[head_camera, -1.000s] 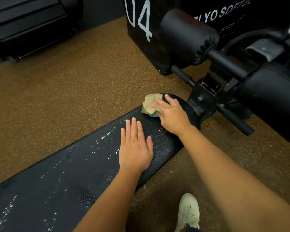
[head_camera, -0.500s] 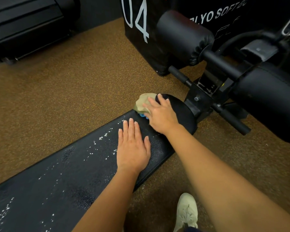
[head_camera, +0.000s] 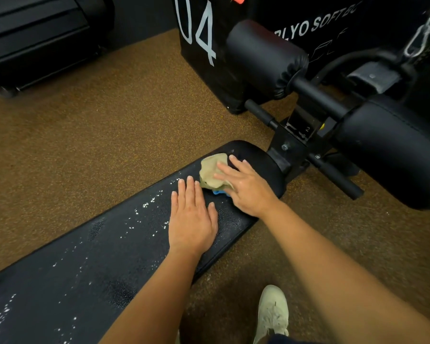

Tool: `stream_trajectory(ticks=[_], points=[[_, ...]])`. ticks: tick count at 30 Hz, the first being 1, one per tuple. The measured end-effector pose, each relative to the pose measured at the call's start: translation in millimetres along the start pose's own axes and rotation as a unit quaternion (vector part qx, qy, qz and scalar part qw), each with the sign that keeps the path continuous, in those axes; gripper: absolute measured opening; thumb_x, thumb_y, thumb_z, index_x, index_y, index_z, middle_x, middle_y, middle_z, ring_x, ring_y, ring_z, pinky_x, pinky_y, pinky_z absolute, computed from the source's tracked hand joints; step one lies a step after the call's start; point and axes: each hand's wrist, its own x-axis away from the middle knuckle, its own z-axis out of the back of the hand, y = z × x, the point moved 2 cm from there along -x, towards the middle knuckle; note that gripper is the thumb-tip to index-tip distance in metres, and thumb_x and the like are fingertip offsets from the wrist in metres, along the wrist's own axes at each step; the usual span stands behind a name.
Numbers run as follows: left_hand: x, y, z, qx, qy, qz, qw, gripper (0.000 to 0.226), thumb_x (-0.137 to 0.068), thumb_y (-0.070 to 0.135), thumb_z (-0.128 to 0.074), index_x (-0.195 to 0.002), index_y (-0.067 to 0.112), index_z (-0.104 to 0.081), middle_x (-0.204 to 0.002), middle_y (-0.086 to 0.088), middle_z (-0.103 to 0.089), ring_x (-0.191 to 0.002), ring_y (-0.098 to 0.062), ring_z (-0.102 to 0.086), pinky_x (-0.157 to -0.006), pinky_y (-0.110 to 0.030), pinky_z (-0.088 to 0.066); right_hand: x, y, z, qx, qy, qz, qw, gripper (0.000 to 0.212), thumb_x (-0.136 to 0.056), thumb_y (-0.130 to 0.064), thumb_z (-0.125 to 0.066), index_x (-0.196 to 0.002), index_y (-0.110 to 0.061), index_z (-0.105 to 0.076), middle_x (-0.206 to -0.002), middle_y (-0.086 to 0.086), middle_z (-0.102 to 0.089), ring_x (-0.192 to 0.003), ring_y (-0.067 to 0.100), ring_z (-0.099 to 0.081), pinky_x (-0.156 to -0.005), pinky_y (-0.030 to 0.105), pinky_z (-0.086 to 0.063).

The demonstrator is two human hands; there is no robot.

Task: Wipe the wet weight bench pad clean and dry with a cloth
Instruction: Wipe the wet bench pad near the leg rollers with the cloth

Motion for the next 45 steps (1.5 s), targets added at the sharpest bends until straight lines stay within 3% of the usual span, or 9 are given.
stream_trajectory(ticks=[6, 10, 16, 21, 26, 31, 37, 42, 45], points=[[-0.3, 0.6, 0.2, -0.001, 0.000, 0.001, 1.000, 0.069, -0.094, 0.044, -0.004, -0.151, 0.005, -0.006, -0.160, -0.012, 0.002, -0.147, -0.026, 0.011, -0.119, -0.040, 0.005, -0.4, -5.6, 5.0, 0.050, 0.000, -0.101, 0.994, 0.043, -0.099, -0.036, -0.038, -0.138, -0.020, -0.047, -0.154, 0.001, -0.029, -0.146, 0.028, -0.008, -0.118, 0.048, -0.005], [0.2, -0.1, 0.3, 0.001, -0.002, 0.001, 1.000, 0.074, -0.091, 0.046, 0.002, -0.151, 0.005, -0.008, -0.160, -0.012, 0.000, -0.147, -0.026, 0.009, -0.119, -0.041, 0.004, 24.5, -11.8, 0.7, 0.076, 0.002, -0.073, 0.994, 0.054, -0.096, -0.043, -0.024, -0.136, -0.019, -0.050, -0.152, 0.003, -0.035, -0.144, 0.029, -0.016, -0.117, 0.048, -0.010], [0.3, 0.0, -0.9, -0.002, 0.002, -0.003, 1.000, 0.073, -0.092, 0.046, 0.001, -0.151, 0.004, -0.009, -0.160, -0.013, -0.001, -0.147, -0.027, 0.008, -0.119, -0.041, 0.003, 27.6, -12.3, -4.0, 0.102, 0.030, -0.173, 0.979, 0.059, -0.094, -0.044, -0.020, -0.132, -0.016, -0.055, -0.146, 0.010, -0.043, -0.140, 0.037, -0.026, -0.114, 0.054, -0.019], [0.7, -0.2, -0.2, -0.001, 0.003, -0.003, 1.000, 0.072, -0.093, 0.045, -0.001, -0.151, 0.004, -0.010, -0.160, -0.013, -0.002, -0.147, -0.027, 0.007, -0.119, -0.042, 0.002, 48.8, -5.4, -6.2, 0.107, 0.035, -0.066, 0.992, 0.048, -0.093, -0.040, -0.034, -0.129, -0.019, -0.057, -0.143, 0.004, -0.047, -0.138, 0.034, -0.034, -0.113, 0.052, -0.027], [-0.2, -0.2, -1.9, -0.005, 0.000, -0.002, 1.000, 0.073, -0.092, 0.045, 0.001, -0.151, 0.004, -0.008, -0.160, -0.013, 0.000, -0.147, -0.027, 0.008, -0.119, -0.042, 0.002, 23.0, -10.5, -3.7, 0.092, 0.016, -0.167, 0.982, 0.056, -0.094, -0.045, -0.022, -0.136, -0.021, -0.050, -0.149, 0.006, -0.038, -0.142, 0.036, -0.021, -0.115, 0.054, -0.017], [-0.2, -0.5, -1.7, 0.002, 0.005, -0.004, 1.000, 0.073, -0.091, 0.045, 0.000, -0.150, 0.003, -0.012, -0.160, -0.014, -0.004, -0.148, -0.027, 0.006, -0.119, -0.042, 0.001, 37.3, -17.6, -9.2, 0.074, 0.030, -0.050, 0.996, 0.048, -0.092, -0.042, -0.033, -0.127, -0.022, -0.060, -0.142, 0.003, -0.049, -0.136, 0.034, -0.036, -0.112, 0.050, -0.025], [-0.3, -0.4, -3.0, 0.003, 0.011, -0.007, 1.000, 0.073, -0.092, 0.044, -0.002, -0.150, 0.002, -0.013, -0.160, -0.014, -0.006, -0.148, -0.028, 0.004, -0.119, -0.042, 0.001, 24.4, -12.9, -5.1, 0.072, 0.043, -0.138, 0.987, 0.051, -0.093, -0.041, -0.030, -0.126, -0.017, -0.060, -0.142, 0.006, -0.049, -0.138, 0.036, -0.032, -0.111, 0.056, -0.027], [0.7, -2.0, -2.3, 0.007, 0.013, -0.011, 1.000, 0.073, -0.090, 0.041, -0.003, -0.149, 0.001, -0.016, -0.159, -0.015, -0.009, -0.148, -0.029, 0.001, -0.120, -0.044, -0.003, 47.4, -15.6, -12.4, 0.047, 0.045, -0.013, 0.998, 0.043, -0.093, -0.038, -0.038, -0.125, -0.020, -0.061, -0.141, 0.002, -0.050, -0.137, 0.030, -0.035, -0.114, 0.048, -0.026], [0.6, -1.0, -0.9, 0.008, 0.007, -0.011, 1.000, 0.074, -0.088, 0.041, 0.000, -0.150, 0.002, -0.013, -0.160, -0.014, -0.005, -0.148, -0.028, 0.004, -0.119, -0.042, 0.001, 50.9, 5.9, -3.9, 0.048, 0.066, -0.030, 0.996, 0.042, -0.092, -0.036, -0.040, -0.123, -0.018, -0.063, -0.139, 0.001, -0.053, -0.136, 0.030, -0.037, -0.112, 0.050, -0.030]])
